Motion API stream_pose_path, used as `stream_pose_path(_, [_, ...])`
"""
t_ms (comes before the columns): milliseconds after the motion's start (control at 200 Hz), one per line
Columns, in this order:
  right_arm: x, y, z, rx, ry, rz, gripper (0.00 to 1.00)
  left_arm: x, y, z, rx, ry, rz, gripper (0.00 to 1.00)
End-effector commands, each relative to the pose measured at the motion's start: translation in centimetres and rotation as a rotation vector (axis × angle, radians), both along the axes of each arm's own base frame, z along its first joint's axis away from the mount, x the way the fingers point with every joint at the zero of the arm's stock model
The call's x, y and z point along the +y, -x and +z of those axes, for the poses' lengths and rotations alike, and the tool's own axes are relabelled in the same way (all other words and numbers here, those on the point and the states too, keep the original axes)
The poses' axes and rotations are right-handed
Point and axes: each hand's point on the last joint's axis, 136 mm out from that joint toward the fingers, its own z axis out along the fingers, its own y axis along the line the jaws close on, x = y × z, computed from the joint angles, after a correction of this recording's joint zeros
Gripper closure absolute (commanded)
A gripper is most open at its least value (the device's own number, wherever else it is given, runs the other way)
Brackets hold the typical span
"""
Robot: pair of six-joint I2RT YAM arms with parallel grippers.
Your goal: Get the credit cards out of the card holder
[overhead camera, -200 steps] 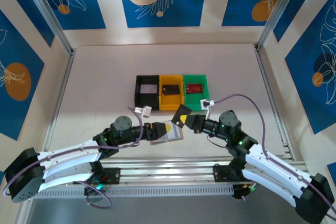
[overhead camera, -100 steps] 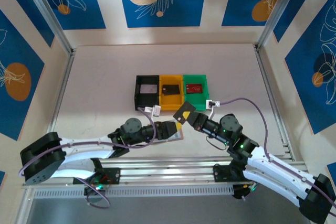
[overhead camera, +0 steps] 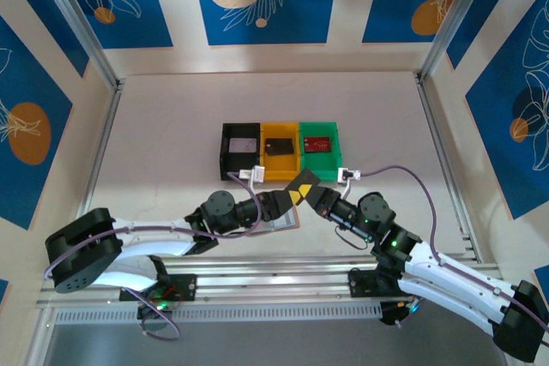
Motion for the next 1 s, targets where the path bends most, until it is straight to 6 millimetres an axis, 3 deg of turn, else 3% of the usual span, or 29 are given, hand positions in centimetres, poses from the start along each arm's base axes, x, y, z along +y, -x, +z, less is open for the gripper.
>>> stream_pose_path(0, [-0.6, -0.3, 0.9, -0.012, -0.056, -0.044, 1.0, -0.4, -0.1, 3.0, -0.037, 0.093, 0.005, 0.52])
stream_pose_path(710, [-0.7, 0.0, 1.1, 0.001, -0.059, -0.039, 1.0, -0.2, -0.5, 3.1, -0.031, 0.109, 0.029, 0.96])
stream_pose_path(890, [-1.5, 0.2, 0.9, -0.014, 0.05, -0.049, 0.78, 0.8, -0.9, 2.0, 0.0, 0.065, 0.049, 1.0])
stream_pose_path(995, [-2.4, 0.3, 0.2, -0.007, 0.124, -0.06, 0.59, 2.1, -1.0, 0.9, 0.023, 0.009, 0.056, 1.0])
